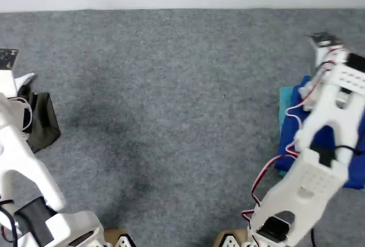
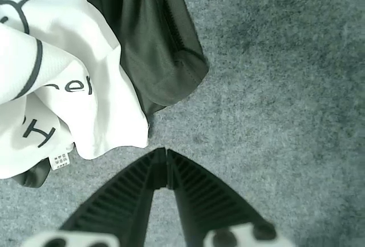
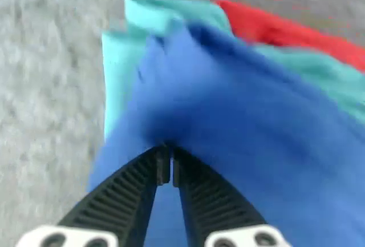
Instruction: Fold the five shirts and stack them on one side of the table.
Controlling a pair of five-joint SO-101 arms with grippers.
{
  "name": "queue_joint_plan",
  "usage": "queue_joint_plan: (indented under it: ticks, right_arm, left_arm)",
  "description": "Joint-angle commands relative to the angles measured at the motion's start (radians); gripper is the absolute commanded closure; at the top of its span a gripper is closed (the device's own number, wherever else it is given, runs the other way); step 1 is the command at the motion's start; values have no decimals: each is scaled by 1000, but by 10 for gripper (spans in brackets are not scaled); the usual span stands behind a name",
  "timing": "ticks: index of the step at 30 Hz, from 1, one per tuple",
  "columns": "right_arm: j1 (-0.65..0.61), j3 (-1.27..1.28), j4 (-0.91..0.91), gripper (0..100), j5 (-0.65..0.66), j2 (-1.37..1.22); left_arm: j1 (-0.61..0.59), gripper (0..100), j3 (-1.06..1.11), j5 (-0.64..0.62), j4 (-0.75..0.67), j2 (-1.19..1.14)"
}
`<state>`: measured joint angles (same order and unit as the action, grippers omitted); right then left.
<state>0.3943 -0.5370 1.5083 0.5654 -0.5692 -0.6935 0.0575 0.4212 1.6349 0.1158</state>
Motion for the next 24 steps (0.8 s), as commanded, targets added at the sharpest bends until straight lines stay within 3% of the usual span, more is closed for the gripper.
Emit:
queue_joint_plan:
  ticks: [1, 13, 24]
  right_arm:
    - [-35, -44, -59, 990, -63, -36]
    - [59, -219, 292, 990, -77, 194]
    - [-45, 180, 289, 990, -227, 486]
  left_arm:
    - [3, 995, -7, 5, 12, 57]
    - [23, 995, -21, 5, 11, 153]
    - [-40, 956, -22, 46, -8, 44]
